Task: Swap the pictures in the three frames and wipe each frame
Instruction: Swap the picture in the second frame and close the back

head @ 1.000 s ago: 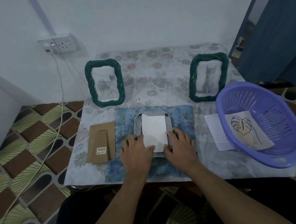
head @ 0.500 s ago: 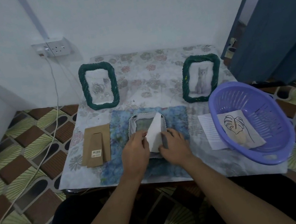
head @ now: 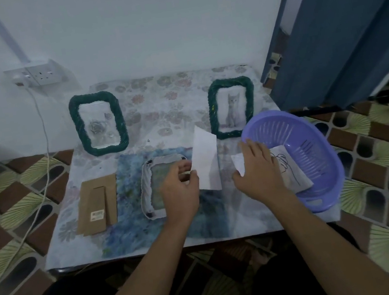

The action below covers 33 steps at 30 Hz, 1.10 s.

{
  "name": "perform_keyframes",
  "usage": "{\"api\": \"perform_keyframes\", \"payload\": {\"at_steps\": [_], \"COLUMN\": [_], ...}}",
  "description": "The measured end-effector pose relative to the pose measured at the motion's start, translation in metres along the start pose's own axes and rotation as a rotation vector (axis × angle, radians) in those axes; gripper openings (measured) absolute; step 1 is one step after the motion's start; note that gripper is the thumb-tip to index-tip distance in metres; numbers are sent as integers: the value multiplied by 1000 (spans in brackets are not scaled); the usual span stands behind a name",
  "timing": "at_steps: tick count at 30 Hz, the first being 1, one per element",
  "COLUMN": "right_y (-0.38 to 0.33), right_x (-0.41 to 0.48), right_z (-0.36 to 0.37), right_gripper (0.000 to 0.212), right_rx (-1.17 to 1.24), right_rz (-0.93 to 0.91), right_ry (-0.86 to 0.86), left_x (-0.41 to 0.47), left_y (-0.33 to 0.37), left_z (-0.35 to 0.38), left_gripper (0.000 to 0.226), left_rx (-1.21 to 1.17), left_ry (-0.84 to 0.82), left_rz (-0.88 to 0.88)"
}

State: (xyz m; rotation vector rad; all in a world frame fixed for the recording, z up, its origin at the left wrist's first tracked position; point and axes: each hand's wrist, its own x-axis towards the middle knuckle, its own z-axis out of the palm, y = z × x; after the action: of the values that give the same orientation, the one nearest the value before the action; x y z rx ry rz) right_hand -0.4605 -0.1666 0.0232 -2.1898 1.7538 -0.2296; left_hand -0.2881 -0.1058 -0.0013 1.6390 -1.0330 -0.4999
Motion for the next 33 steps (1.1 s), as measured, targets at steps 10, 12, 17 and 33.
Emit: {"api": "perform_keyframes", "payload": {"at_steps": [10,12,17,33], "right_y": [35,36,44,43], "right_x": [-13,-12,-3,3], "right_z": [-8,-11,-22,-16], "right_gripper": [21,33,38,37], "right_rx": [241,265,351,372], "right_rz": [106,91,84,81], "right_ry": [40,44,34,-38], "left_x": [-22,-25,-28,-17], "left_y": [-4,-6,-5,-22], "left_z": [75,88,120,145], "left_gripper": [18,20,18,21], "left_rx": [-51,-79,-177,-51], "left_ry": [-132,-177,-213,-306], "left_rz": [-287,-351,-484,-600]}}
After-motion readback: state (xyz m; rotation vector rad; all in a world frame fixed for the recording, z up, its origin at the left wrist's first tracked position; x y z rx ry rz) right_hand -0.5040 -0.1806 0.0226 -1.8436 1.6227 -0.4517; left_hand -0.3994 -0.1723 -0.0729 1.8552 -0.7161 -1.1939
